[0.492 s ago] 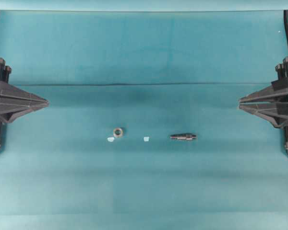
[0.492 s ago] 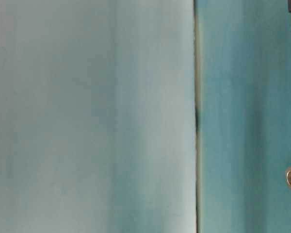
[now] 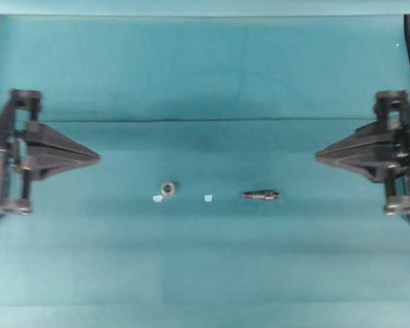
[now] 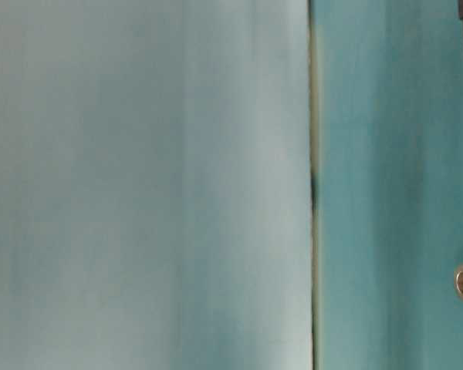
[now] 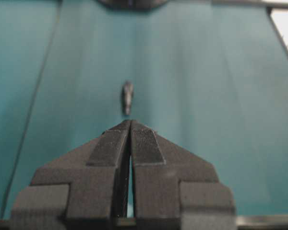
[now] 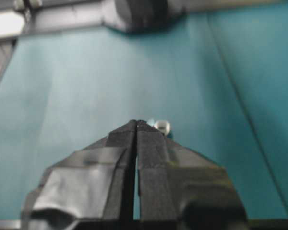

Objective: Insert the washer onto the shaft with both hands.
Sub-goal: 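Move both grippers inward over the washer and the threaded shaft, then lower left gripper over washer and right gripper over shaft, aligning, then close left gripper on the washer and right gripper on the shaft's hex collar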

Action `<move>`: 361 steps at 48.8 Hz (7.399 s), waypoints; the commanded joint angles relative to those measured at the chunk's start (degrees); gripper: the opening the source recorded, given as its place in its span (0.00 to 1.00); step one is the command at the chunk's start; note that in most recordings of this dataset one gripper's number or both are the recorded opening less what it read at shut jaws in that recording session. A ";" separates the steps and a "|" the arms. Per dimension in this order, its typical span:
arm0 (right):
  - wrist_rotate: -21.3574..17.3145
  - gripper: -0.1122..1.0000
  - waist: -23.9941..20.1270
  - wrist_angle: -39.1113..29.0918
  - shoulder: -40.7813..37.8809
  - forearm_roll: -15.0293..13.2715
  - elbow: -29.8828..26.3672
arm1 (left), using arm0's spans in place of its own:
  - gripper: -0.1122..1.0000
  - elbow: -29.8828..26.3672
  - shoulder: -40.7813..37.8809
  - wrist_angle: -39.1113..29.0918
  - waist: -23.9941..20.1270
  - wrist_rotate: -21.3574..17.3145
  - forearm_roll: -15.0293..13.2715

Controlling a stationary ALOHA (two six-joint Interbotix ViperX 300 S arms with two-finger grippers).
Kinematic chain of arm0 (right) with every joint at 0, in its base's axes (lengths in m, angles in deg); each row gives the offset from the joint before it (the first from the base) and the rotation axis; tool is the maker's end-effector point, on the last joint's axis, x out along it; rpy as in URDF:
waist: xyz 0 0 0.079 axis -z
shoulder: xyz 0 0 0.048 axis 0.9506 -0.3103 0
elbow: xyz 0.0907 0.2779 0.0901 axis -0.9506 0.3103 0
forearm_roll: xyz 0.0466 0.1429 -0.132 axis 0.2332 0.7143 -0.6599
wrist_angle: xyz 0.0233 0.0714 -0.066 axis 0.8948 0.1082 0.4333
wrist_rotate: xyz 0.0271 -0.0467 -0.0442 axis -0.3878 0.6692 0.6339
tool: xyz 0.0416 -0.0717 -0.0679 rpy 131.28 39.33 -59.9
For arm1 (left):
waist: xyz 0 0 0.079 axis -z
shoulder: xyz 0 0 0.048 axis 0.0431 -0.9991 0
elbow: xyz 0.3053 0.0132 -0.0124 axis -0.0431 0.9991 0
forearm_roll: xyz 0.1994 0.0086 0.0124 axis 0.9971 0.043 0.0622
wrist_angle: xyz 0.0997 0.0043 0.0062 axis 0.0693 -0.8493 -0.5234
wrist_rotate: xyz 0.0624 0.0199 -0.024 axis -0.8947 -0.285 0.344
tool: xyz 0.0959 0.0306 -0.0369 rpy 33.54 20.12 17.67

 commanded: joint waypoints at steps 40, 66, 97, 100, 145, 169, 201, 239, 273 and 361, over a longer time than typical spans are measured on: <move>0.09 0.01 1.85 -23.29 -31.29 -1.85 -16.00 | 0.12 -22.94 -35.07 -22.24 -0.44 -3.16 0.53; -0.09 0.01 1.49 -23.38 -36.04 -3.16 -17.40 | 0.12 -23.73 -38.67 -25.14 -2.20 -3.69 0.62; 0.09 0.52 1.49 -24.70 -37.71 -3.87 -17.05 | 0.50 -22.94 -39.20 -25.14 -2.20 -3.52 0.53; -0.18 0.70 1.49 -24.70 -37.62 -4.57 -17.05 | 0.69 -22.94 -39.64 -25.05 -2.11 -3.52 0.53; -0.09 0.82 -0.26 -20.83 -44.12 -4.75 -16.70 | 0.84 -22.15 -48.43 -16.61 -2.11 -3.87 0.62; 0.00 0.82 -0.44 -20.39 -45.88 -4.75 -16.70 | 0.83 -22.06 -50.10 -14.85 -2.20 -3.52 0.62; 0.09 0.82 -0.70 -20.39 -46.58 -4.75 -16.70 | 0.83 -21.18 -51.15 -12.92 -2.11 -3.34 0.53; 0.44 0.82 0.35 -18.81 -48.78 -4.83 -16.35 | 0.83 -21.01 -51.06 -12.92 -2.11 -3.25 0.53; 0.44 0.77 0.62 -19.95 -48.96 -4.92 -16.17 | 0.77 -21.01 -51.06 -13.01 -1.76 -3.34 0.53; 0.18 0.11 -0.09 -22.50 -50.01 -4.04 -17.93 | 0.44 -21.01 -50.71 -12.92 -1.23 -3.69 0.62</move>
